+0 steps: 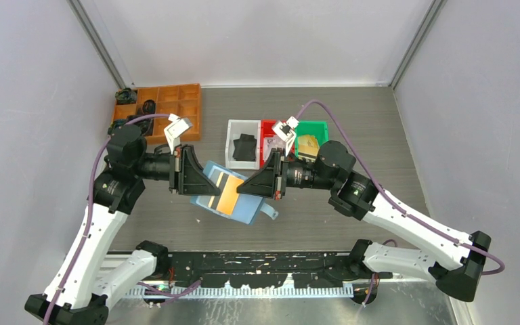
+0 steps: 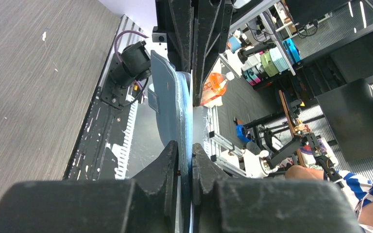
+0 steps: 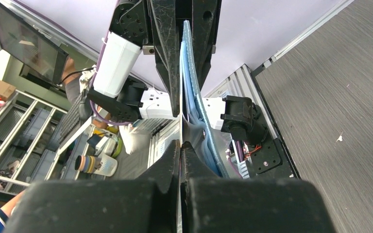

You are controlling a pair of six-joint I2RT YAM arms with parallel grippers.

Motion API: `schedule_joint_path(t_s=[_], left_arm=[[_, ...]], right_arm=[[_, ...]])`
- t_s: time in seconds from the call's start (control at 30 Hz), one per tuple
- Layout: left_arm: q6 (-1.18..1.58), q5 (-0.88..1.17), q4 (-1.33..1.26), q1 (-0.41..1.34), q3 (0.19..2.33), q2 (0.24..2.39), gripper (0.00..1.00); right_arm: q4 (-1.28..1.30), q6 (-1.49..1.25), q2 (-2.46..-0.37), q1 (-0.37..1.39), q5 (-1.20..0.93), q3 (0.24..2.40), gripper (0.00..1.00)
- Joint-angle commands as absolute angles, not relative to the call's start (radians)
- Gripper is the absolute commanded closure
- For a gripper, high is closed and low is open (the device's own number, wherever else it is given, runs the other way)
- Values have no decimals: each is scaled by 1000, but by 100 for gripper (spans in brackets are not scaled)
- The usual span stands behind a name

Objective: Take the credit cards out of the card holder
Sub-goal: Remove the credit card from the card holder, then place the credit card in the storage box.

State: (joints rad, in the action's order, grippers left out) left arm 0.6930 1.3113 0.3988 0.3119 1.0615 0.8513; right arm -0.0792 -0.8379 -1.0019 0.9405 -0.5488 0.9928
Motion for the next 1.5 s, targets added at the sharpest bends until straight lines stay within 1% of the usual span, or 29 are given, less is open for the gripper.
schedule_joint_path(t_s=[0.0,0.03,0.07,0.1,0.13,0.23,0.3,0.4,0.43,0.47,0.6,0.73,0.9,1.0,1.07,1.2,1.47], left_arm=[[702,1326,341,306,1076,840,92],[698,1315,342,306,1075,839,96],[694,1303,343,305,1075,837,99],[691,1293,342,306,1073,836,100],[690,1285,340,305,1072,835,100],[693,1260,333,305,1072,838,100],[696,1249,331,306,1079,840,100],[698,1246,334,306,1083,841,100],[698,1244,335,306,1084,840,100],[697,1244,334,306,1085,838,100],[695,1242,333,300,1089,840,100],[690,1250,333,291,1099,844,100],[683,1257,334,284,1112,853,100],[677,1261,333,281,1119,857,100],[662,1266,340,279,1128,858,100],[624,1288,360,279,1155,862,100],[548,1342,391,279,1187,852,100]], right_arm=[[-92,-803,-978,934,-558,1010,99],[-90,-805,-973,934,-548,999,99],[-98,-810,-971,934,-531,988,95],[-122,-829,-974,934,-522,973,91],[-161,-857,-981,934,-518,953,87],[-302,-962,-1031,934,-515,912,72],[-371,-1011,-1058,934,-507,900,65],[-469,-1049,-1073,934,-492,881,61],[-482,-1053,-1076,934,-493,882,61],[-489,-1054,-1079,934,-498,884,63],[-483,-1046,-1058,933,-528,877,88],[-308,-949,-969,925,-529,867,99],[-43,-822,-826,869,-516,876,99],[204,-715,-773,815,-513,938,99],[374,-628,-770,770,-463,1000,99],[581,-515,-843,681,-318,1105,99],[707,-387,-1100,516,-110,1237,99]])
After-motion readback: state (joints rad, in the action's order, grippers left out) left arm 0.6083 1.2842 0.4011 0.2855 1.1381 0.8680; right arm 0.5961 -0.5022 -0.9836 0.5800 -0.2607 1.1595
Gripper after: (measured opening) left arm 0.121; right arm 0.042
